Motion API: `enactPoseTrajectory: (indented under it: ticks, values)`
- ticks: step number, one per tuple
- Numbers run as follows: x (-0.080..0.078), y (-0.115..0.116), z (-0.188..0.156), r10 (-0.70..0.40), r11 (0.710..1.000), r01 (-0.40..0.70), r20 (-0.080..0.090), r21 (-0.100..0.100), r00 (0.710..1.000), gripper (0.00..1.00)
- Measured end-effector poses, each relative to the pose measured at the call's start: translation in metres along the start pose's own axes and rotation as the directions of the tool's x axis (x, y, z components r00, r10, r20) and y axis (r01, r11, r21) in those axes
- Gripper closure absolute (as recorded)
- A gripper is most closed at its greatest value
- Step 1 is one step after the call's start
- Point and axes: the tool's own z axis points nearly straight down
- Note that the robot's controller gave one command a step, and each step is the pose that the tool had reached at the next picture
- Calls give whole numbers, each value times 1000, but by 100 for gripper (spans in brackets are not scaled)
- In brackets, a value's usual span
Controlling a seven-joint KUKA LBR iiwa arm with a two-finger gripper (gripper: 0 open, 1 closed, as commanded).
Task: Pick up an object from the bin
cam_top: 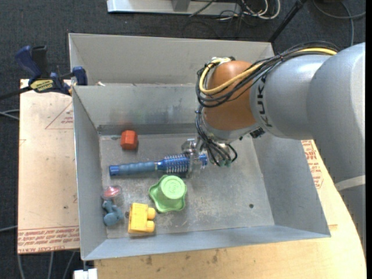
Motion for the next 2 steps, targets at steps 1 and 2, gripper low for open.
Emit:
enactPoseTrajectory:
  ticks: [1,2]
  values:
    - [28,32,-103,-20,1000,20,7,0,1000,100]
    - [33,8,-191,-589,808,589,4,4,808,100]
